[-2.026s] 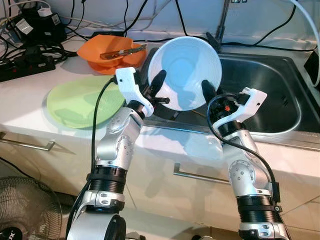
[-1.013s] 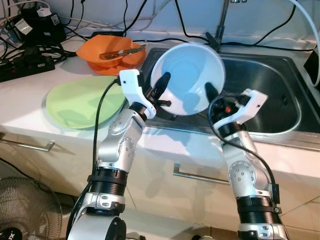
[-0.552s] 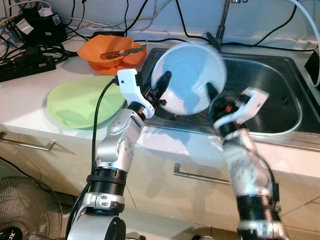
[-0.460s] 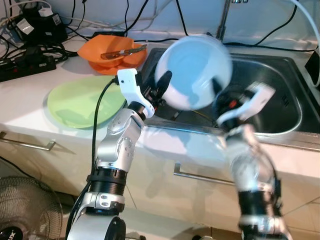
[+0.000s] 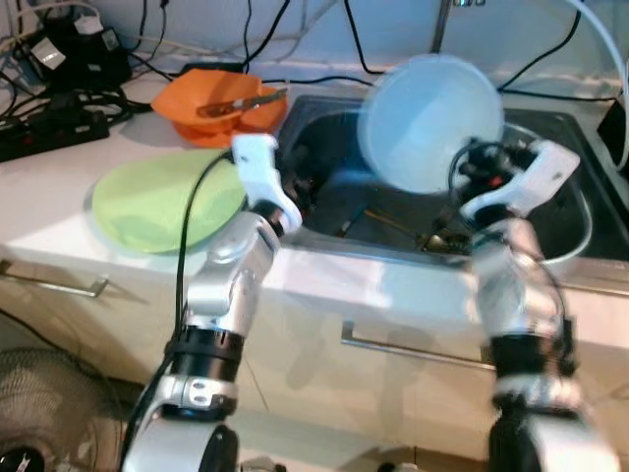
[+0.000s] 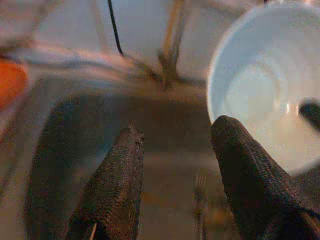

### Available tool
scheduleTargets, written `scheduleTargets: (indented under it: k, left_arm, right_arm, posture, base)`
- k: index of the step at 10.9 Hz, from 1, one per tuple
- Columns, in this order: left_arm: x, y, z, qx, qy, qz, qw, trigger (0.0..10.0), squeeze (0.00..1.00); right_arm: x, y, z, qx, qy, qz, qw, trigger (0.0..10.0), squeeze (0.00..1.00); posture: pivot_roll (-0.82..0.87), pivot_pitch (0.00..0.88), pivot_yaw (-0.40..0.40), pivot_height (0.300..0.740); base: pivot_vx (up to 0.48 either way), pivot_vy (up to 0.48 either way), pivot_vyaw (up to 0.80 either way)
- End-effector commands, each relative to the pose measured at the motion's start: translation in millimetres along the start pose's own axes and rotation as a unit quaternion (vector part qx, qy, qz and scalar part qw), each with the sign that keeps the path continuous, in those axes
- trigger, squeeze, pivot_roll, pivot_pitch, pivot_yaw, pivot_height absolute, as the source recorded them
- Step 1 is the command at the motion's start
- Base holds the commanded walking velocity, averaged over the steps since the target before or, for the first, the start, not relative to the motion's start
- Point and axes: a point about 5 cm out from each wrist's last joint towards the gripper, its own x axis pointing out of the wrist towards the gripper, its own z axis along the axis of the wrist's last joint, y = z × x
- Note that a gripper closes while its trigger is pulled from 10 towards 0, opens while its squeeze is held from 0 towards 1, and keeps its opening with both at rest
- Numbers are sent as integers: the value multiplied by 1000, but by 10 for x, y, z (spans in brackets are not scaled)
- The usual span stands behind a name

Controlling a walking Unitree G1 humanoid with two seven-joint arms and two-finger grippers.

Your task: Kitchen organization

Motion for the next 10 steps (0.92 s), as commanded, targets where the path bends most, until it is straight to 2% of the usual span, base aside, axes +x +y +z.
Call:
scheduleTargets:
  k: [1,2,4,5,6,7,10]
  left_arm:
    - [-22,-36,-142,8,48,-14,999,10000,0]
    - [-45,-40,-197,15,71,-19,997,10000,0]
    - [-100,-51,-331,23,125,-34,991,10000,0]
    - [-112,-66,-347,23,134,-37,990,10000,0]
    - [-115,-74,-351,23,137,-38,990,10000,0]
    - [-124,-79,-355,21,143,-39,989,10000,0]
    - [-152,-87,-367,19,153,-40,987,10000,0]
  right_arm:
    - [58,4,21,-23,-5,-1,1000,10000,0]
    - [92,-31,20,-42,0,-9,999,10000,0]
    - [196,-107,23,-118,15,-20,993,10000,0]
    - [234,-100,36,-159,15,-13,987,10000,0]
    - [255,-96,41,-178,17,-9,984,10000,0]
    - [295,-94,49,-231,24,-4,973,10000,0]
    - [334,-73,1,-295,42,9,955,10000,0]
  posture:
    - [9,8,63,740]
    - [12,8,63,740]
    - [21,9,60,740]
    - [23,10,59,740]
    - [26,10,58,740]
    - [29,12,55,740]
    - [38,18,49,740]
  base:
    - [0,0,0]
    - [0,0,0]
    - [0,0,0]
    - [0,0,0]
    - [0,0,0]
    - [0,0,0]
    - [0,0,0]
